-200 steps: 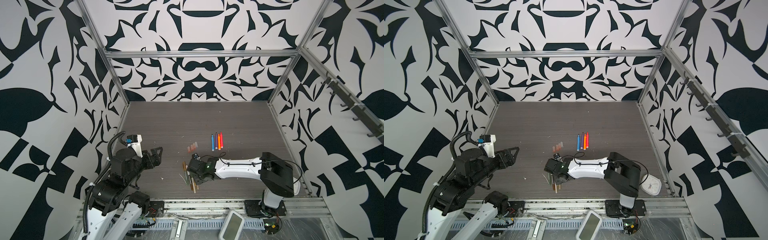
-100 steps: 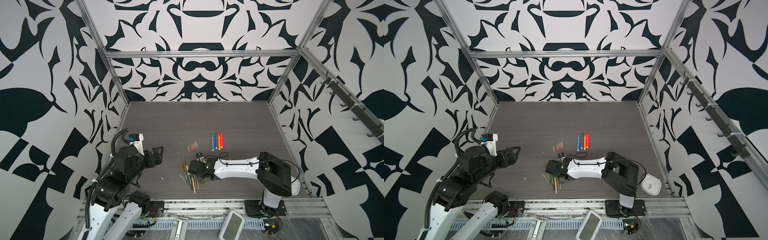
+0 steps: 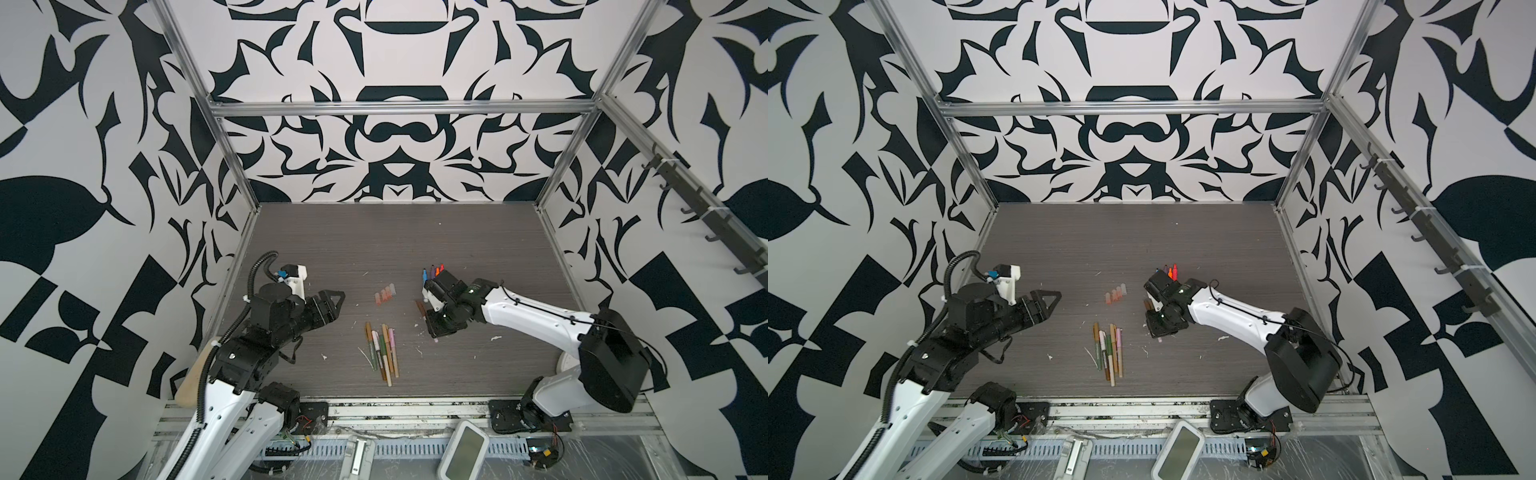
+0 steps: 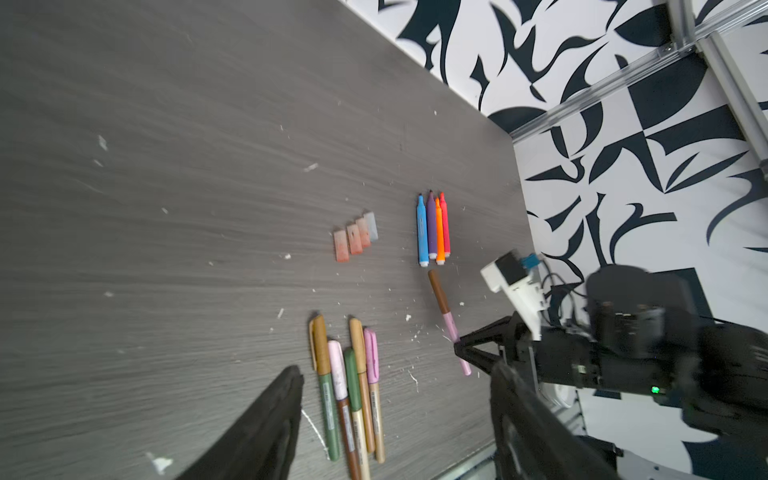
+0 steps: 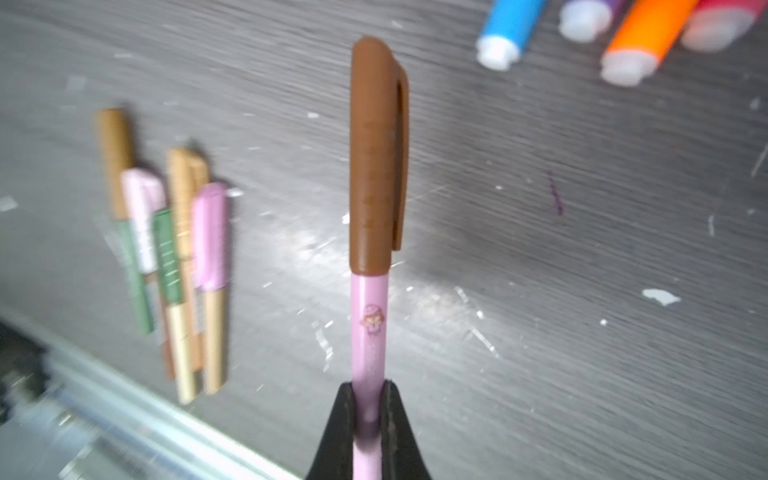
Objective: Open the pen caps
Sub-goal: 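Move the right gripper to the pen pile and grasp the brown-capped pink pen, then lift the pink pen toward the left gripper while it closes on the brown cap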
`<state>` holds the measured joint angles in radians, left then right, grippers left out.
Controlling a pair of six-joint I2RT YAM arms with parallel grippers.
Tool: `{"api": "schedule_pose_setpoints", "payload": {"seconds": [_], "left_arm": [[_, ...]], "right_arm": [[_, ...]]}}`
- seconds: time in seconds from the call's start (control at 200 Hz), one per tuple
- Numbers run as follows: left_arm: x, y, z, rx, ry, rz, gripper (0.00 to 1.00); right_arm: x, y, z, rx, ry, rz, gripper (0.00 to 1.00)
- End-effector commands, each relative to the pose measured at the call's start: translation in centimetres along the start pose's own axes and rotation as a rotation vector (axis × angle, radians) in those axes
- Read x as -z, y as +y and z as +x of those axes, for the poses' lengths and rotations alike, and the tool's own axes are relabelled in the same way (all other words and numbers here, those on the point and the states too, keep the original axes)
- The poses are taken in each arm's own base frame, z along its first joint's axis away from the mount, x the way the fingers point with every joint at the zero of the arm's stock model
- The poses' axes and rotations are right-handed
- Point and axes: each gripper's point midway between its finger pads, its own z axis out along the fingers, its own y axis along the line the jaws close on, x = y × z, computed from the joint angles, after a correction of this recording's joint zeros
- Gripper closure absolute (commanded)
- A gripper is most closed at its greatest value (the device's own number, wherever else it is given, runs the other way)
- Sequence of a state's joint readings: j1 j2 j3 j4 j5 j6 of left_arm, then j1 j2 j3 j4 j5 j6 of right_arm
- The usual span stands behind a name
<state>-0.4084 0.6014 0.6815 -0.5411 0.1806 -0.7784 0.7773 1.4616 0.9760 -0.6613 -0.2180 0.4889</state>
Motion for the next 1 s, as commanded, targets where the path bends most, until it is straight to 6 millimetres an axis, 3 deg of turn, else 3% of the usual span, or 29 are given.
{"api": "schedule_pose_setpoints", "payload": {"seconds": [0.0,0.205,0.465,0.53,0.715,1.0], "left_arm": [[-1.5,-2.5,-0.1,0.118,-0.007,0.163,0.27],[-5.2,-2.0,2.7,0.144,0.078,0.133,0.30],[-8.6,-3.9,5.1,0.102,0.145,0.148,0.31],[-9.3,-4.1,5.7,0.099,0.166,0.146,0.36],[-10.0,-4.8,6.8,0.086,0.197,0.156,0.52],[-10.3,-4.0,8.0,0.105,0.234,0.132,0.49]], "right_arm": [[2.4,3.1,0.7,0.045,0.010,-0.145,1.00],[4.0,5.5,0.7,-0.055,-0.098,-0.296,1.00],[3.0,8.6,1.7,-0.022,-0.082,-0.336,1.00],[2.7,9.5,1.7,-0.009,-0.080,-0.350,1.00],[2.5,10.7,1.6,0.022,-0.085,-0.354,1.00],[3.4,11.2,1.0,0.039,-0.118,-0.364,1.00]]}}
